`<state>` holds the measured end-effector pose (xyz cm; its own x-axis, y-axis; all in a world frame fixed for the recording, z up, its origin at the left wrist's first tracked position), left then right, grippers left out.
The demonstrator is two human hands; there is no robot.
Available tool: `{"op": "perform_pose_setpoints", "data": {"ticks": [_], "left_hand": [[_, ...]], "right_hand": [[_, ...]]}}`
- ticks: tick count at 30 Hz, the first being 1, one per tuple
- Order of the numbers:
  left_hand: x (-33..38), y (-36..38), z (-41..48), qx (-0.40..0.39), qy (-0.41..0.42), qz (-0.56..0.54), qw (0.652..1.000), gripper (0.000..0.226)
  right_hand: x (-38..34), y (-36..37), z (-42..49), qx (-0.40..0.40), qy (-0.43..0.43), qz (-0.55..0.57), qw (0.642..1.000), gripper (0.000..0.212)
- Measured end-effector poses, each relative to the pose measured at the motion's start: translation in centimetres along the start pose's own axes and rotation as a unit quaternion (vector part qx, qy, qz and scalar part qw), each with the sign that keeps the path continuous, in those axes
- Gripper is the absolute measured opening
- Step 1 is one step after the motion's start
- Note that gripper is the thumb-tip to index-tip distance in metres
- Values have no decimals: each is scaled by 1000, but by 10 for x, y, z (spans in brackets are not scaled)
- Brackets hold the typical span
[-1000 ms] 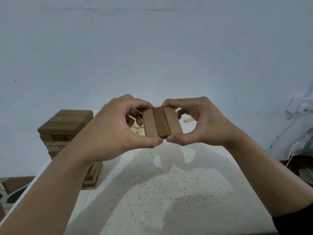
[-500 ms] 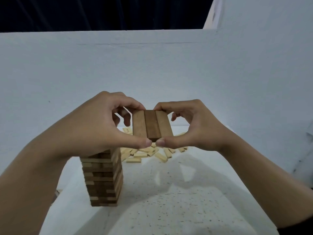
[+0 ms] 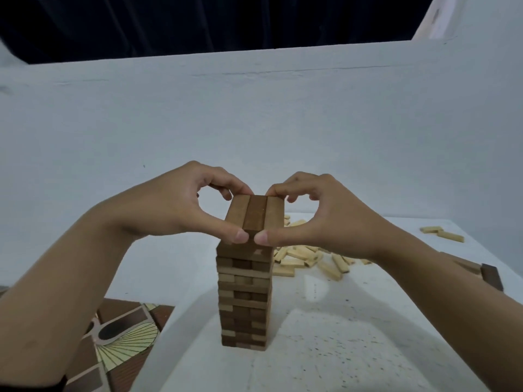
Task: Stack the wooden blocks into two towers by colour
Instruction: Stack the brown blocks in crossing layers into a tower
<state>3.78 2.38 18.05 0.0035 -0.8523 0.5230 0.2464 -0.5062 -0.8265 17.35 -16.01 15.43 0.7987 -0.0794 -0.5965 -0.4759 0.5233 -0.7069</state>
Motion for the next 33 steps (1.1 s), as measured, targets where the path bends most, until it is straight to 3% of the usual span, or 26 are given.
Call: {"op": "perform_pose_setpoints", "data": {"ticks": [33], "left_hand": [[-35,14,6,-53,21,-62,996,58]], "right_hand": [[16,23,7,6,40,-33,999,67]]}}
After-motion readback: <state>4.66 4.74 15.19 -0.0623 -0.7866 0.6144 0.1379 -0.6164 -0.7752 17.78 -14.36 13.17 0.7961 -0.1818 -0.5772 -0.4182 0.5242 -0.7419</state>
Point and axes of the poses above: each hand's wrist, its own z-axis towards the middle knuckle, its own y-axis out of the palm, x = y × z, the point moved 2 cm from there along z, towards the middle knuckle, and after that the axes turned 2 degrees about -z, right-handed, at the moved point
